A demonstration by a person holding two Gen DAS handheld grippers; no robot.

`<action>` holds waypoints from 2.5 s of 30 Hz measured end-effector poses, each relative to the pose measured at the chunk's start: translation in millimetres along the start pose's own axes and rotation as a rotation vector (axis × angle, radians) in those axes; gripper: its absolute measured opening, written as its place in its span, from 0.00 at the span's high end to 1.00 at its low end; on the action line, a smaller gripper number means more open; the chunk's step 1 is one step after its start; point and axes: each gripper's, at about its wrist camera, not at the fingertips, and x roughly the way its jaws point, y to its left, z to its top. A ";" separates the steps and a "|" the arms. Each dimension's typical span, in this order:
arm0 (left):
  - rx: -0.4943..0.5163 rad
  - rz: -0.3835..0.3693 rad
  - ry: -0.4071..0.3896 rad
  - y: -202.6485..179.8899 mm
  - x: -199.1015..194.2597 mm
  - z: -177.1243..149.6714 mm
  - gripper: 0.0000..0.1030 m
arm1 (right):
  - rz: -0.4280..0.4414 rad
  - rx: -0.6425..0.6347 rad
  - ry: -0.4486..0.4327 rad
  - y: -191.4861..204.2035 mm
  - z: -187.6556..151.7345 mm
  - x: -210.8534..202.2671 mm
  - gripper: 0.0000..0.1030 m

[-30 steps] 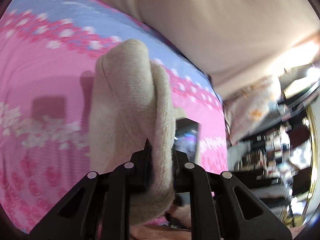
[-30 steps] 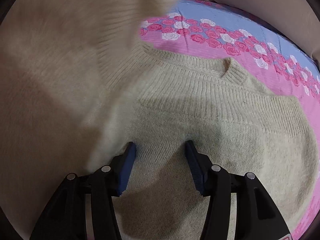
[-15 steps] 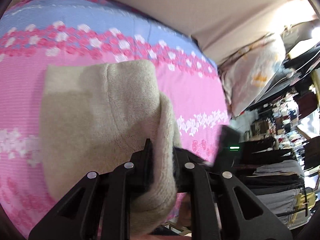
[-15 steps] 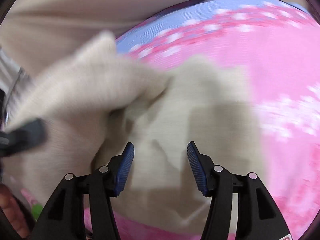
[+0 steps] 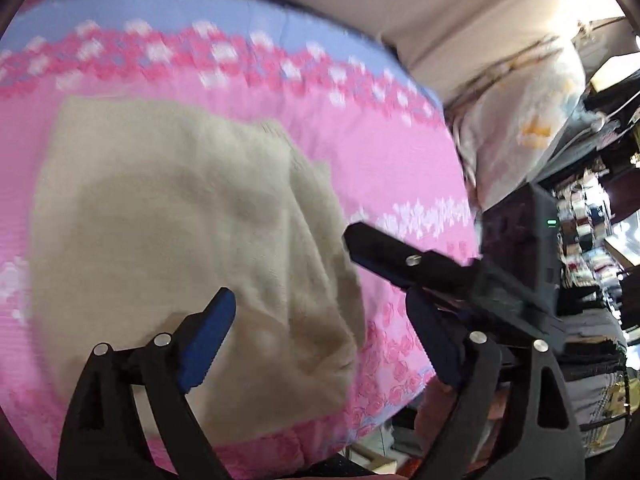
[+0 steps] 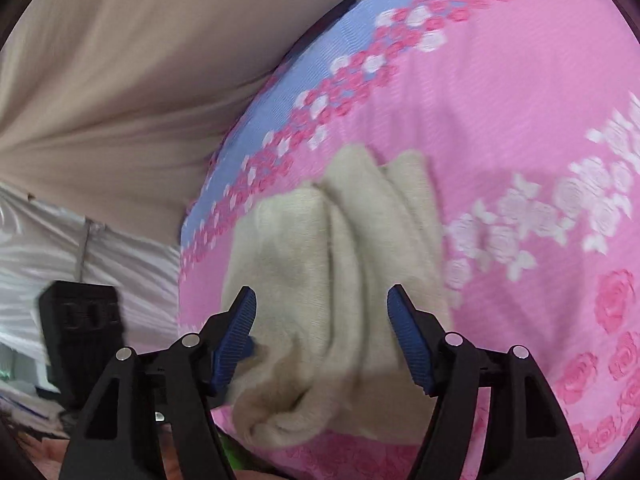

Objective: Fold small clothes

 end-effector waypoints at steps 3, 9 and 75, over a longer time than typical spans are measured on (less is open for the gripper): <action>-0.030 0.052 -0.122 24.8 -45.8 1.8 0.15 | -0.042 -0.028 0.083 13.8 -3.3 32.1 0.24; -0.115 0.164 -0.242 83.9 -98.2 -2.2 0.14 | -0.143 -0.166 0.153 56.0 -13.0 70.0 0.80; 0.171 0.208 -0.032 113.4 -65.6 -91.8 0.34 | -0.394 -0.253 0.140 -22.0 -76.8 12.3 0.76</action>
